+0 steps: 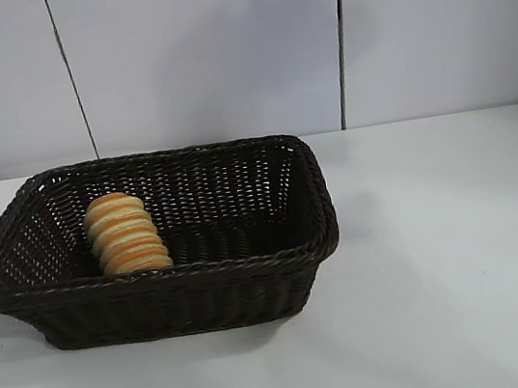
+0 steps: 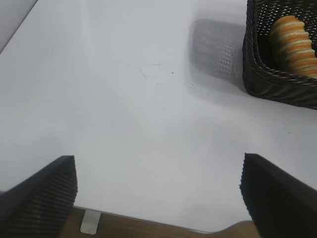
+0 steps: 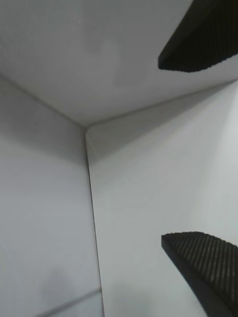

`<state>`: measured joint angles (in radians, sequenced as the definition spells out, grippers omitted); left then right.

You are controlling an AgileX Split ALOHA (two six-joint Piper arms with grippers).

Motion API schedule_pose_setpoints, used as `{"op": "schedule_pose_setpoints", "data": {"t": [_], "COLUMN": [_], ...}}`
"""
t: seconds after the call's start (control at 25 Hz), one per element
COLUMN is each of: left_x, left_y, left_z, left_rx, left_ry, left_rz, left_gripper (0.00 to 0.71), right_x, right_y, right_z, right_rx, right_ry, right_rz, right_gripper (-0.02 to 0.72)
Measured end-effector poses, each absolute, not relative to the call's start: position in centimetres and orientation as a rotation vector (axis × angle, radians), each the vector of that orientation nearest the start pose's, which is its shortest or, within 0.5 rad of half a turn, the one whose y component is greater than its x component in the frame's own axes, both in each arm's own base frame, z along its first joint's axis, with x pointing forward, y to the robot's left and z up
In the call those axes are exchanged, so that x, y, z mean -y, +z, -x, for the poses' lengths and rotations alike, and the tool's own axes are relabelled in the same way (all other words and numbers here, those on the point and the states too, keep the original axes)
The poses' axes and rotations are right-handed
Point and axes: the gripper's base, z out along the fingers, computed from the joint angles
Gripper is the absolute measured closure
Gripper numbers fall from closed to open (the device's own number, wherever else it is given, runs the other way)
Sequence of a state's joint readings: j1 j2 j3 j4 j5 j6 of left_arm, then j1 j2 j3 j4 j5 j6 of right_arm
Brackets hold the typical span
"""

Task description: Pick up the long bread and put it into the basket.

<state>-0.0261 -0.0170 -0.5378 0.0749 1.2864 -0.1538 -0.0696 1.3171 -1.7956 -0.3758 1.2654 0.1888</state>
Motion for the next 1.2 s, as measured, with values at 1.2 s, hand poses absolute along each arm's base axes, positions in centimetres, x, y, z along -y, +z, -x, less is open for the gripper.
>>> {"op": "schedule_pose_setpoints", "data": {"t": [1.2], "left_x": [-0.7], "left_y": [27.0], "left_z": [2.3], "left_rx": [-2.207], "left_ry": [-0.007], "left_rz": [0.158], "left_gripper": [0.062], "right_x": [0.3], "right_y": [30.8], "right_z": [4.3], "right_rx": [-2.042], "right_ry": [-0.120], "right_rz": [-0.092], "right_gripper": [0.093]}}
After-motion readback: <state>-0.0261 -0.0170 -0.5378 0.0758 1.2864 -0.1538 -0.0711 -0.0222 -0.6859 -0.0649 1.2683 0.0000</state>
